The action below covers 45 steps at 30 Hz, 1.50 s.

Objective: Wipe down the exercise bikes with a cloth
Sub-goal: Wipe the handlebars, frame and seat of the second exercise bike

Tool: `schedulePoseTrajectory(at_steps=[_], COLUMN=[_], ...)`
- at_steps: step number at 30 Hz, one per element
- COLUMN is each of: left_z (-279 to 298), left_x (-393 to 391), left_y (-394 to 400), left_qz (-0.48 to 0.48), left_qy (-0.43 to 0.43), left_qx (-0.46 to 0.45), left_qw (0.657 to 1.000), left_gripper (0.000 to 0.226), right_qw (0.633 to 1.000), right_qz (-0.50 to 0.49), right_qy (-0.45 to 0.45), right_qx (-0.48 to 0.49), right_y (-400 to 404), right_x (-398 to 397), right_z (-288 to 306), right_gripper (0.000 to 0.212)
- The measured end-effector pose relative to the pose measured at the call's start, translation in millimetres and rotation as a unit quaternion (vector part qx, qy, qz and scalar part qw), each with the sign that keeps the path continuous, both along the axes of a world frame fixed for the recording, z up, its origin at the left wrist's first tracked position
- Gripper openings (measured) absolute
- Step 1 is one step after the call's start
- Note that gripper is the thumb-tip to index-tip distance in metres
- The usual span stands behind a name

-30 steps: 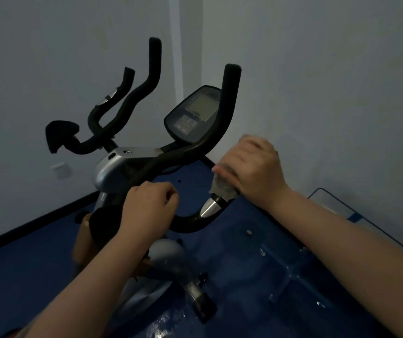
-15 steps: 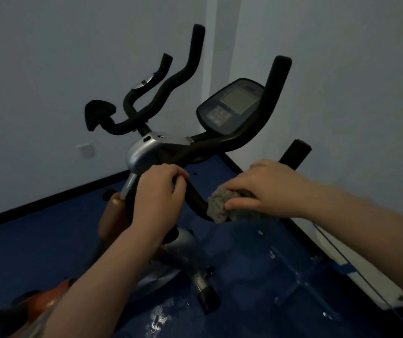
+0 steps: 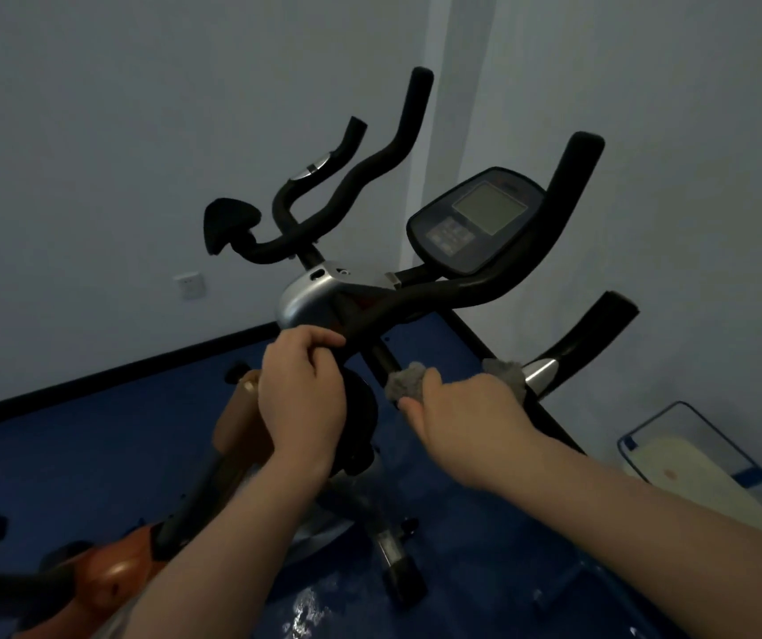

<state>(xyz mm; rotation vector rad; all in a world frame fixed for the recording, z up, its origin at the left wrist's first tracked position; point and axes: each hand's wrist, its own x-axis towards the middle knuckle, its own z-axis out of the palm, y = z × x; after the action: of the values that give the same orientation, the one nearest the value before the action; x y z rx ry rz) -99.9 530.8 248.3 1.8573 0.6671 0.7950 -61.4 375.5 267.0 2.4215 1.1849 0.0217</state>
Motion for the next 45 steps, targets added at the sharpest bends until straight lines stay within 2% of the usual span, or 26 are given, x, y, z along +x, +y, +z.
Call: schedulePoseTrajectory(at_steps=[2, 4, 6, 8, 10, 12, 14, 16, 19, 21, 25, 27, 28, 30, 34, 36, 37, 38, 39, 41, 42, 43, 45], left_z=[0, -1, -3, -3, -3, -4, -5, -6, -4, -3, 8, 18, 23, 32, 44, 46, 44, 40, 34, 24, 21, 20, 22], left_x=[2, 2, 1, 0, 0, 1, 2, 3, 4, 3, 6, 22, 32, 53, 98, 116, 121, 124, 125, 127, 128, 130, 131], left_y=[0, 1, 2, 2, 2, 3, 4, 4, 4, 5, 18, 30, 36, 42, 33, 21, 14, 8, 4, 0, 1, 1, 1], left_qz=[0.001, -0.003, -0.006, -0.011, -0.015, -0.024, -0.029, -0.028, -0.033, -0.046, -0.142, -0.213, -0.245, -0.282, -0.298, -0.32, -0.332, -0.339, -0.337, -0.312, -0.299, -0.295, -0.293], left_qy=[0.01, 0.008, 0.007, 0.005, 0.001, -0.005, -0.009, -0.011, -0.014, -0.011, 0.013, 0.029, 0.039, 0.05, 0.044, 0.04, 0.046, 0.066, 0.098, 0.152, 0.157, 0.158, 0.159], left_qx=[0.011, 0.021, 0.025, 0.025, 0.028, 0.038, 0.055, 0.068, 0.065, 0.049, -0.015, -0.024, -0.007, 0.028, 0.081, 0.096, 0.101, 0.123, 0.17, 0.268, 0.274, 0.262, 0.227], left_qw=[1.0, 1.0, 1.0, 1.0, 1.0, 0.999, 0.998, 0.997, 0.997, 0.998, 0.99, 0.976, 0.969, 0.958, 0.95, 0.942, 0.937, 0.931, 0.921, 0.899, 0.9, 0.905, 0.915], left_gripper=[0.031, 0.03, 0.03, 0.03, 0.03, 0.032, 0.033, 0.034, 0.036, 0.035, 0.031, 0.027, 0.025, 0.025, 0.022, 0.02, 0.02, 0.021, 0.025, 0.03, 0.031, 0.032, 0.037], right_qw=[0.989, 0.959, 0.939, 0.929, 0.958, 0.977, 0.979, 0.961, 0.916, 0.901, 0.955, 0.952, 0.936, 0.878, 0.738, 0.7, 0.693, 0.697, 0.716, 0.816, 0.863, 0.887, 0.889], right_qz=[-0.108, -0.17, -0.162, -0.152, -0.129, -0.111, -0.114, -0.161, -0.242, -0.251, -0.166, -0.145, -0.158, -0.213, -0.264, -0.246, -0.231, -0.219, -0.214, -0.223, -0.233, -0.241, -0.234], right_qy=[0.051, 0.147, 0.248, 0.282, 0.186, 0.067, 0.027, 0.05, 0.151, 0.186, 0.076, 0.08, 0.085, 0.058, -0.01, -0.054, -0.086, -0.107, -0.122, -0.133, -0.123, -0.097, -0.049], right_qx=[0.087, 0.173, 0.176, 0.186, 0.177, 0.167, 0.169, 0.221, 0.283, 0.301, 0.235, 0.256, 0.303, 0.424, 0.621, 0.669, 0.677, 0.675, 0.653, 0.516, 0.432, 0.382, 0.391], right_y=[22, 44, 57, 51, 36, 20, 17, 30, 54, 56, 30, 16, 11, 1, -19, -25, -26, -25, -22, -15, -10, -4, 9], right_x=[15, 35, 46, 46, 35, 18, 6, 5, 20, 22, -3, -7, -6, 1, 15, 23, 28, 33, 40, 55, 62, 66, 64], right_z=[1, 0, 2, 3, -2, -14, -21, -20, -12, -9, -10, -2, 7, 30, 70, 81, 84, 86, 85, 73, 62, 53, 33], right_gripper=[0.048, 0.053, 0.051, 0.051, 0.051, 0.063, 0.068, 0.063, 0.05, 0.05, 0.059, 0.043, 0.03, 0.017, 0.016, 0.015, 0.018, 0.023, 0.03, 0.042, 0.046, 0.049, 0.049])
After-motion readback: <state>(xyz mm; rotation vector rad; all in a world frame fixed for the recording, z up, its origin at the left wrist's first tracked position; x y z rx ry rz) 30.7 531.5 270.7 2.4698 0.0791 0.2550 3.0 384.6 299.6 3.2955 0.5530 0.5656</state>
